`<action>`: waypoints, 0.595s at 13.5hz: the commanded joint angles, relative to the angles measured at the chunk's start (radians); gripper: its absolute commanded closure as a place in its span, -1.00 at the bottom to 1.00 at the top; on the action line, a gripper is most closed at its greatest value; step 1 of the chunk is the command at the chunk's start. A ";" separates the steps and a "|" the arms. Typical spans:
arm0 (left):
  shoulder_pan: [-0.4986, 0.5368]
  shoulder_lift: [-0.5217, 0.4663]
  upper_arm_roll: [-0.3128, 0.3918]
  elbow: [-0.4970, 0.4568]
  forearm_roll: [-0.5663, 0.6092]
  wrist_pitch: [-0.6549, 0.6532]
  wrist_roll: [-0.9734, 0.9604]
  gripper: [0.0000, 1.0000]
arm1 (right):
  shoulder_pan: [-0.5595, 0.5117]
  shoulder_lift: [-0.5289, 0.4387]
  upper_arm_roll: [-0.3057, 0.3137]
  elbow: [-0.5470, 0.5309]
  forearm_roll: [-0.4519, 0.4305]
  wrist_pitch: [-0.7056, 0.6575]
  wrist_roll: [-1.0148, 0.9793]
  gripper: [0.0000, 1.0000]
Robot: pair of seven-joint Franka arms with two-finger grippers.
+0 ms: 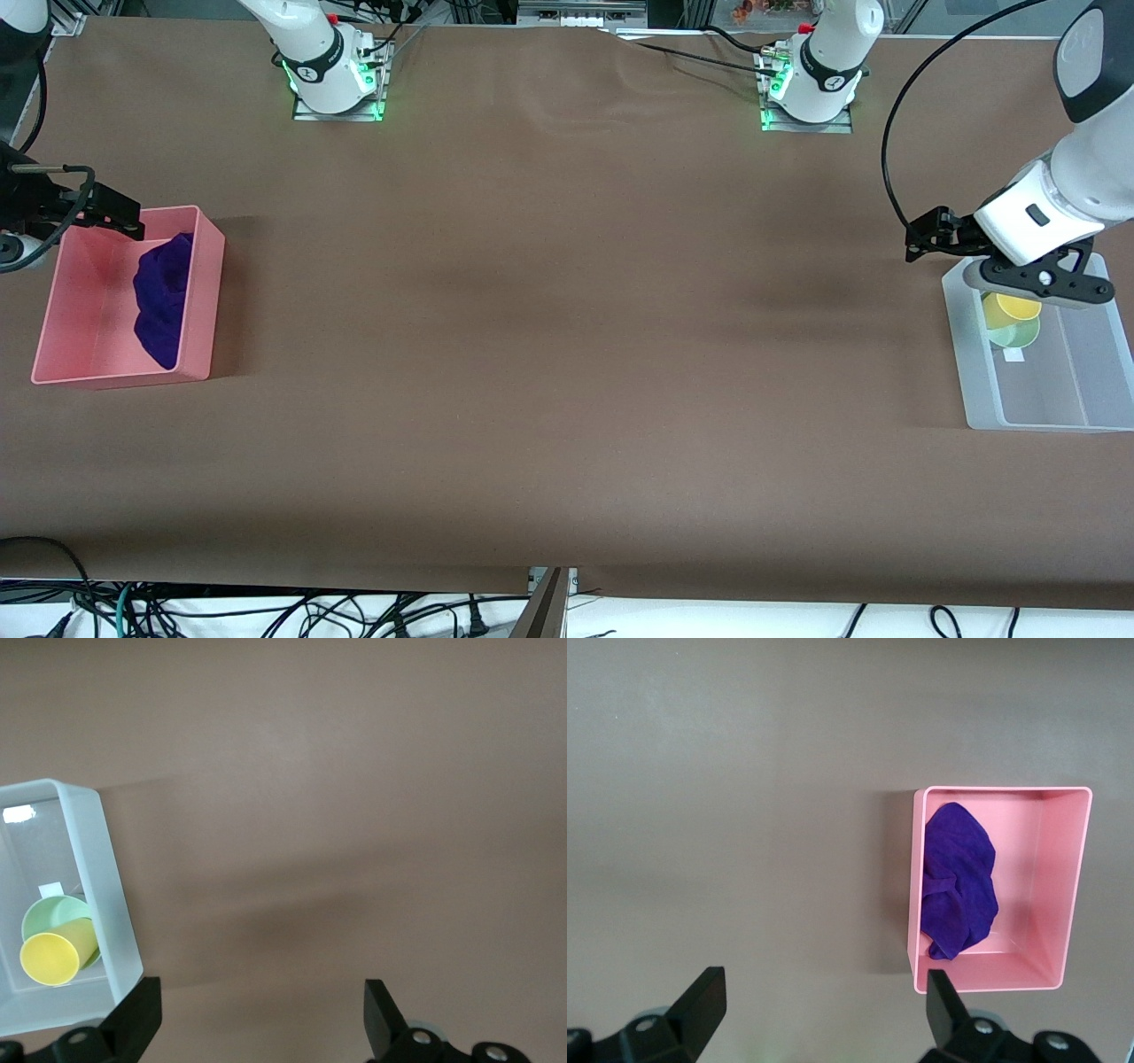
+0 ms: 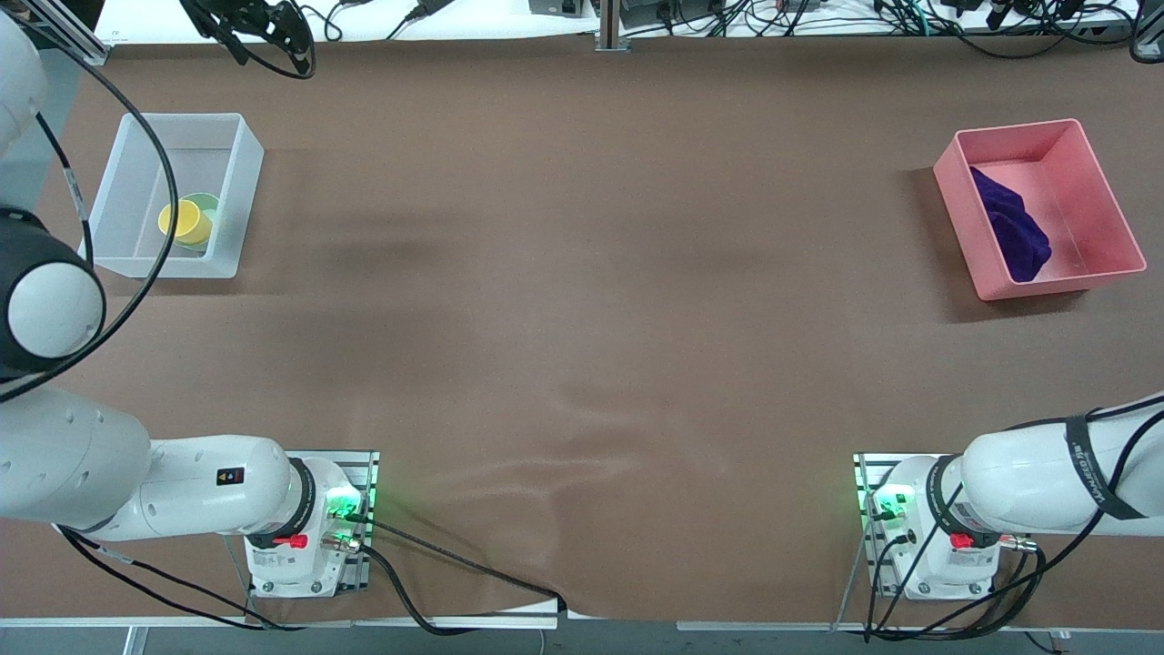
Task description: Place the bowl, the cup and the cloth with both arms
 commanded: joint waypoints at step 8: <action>-0.038 -0.091 0.038 -0.131 -0.018 0.057 -0.082 -1.00 | -0.008 -0.001 0.002 0.006 0.015 -0.005 0.005 -1.00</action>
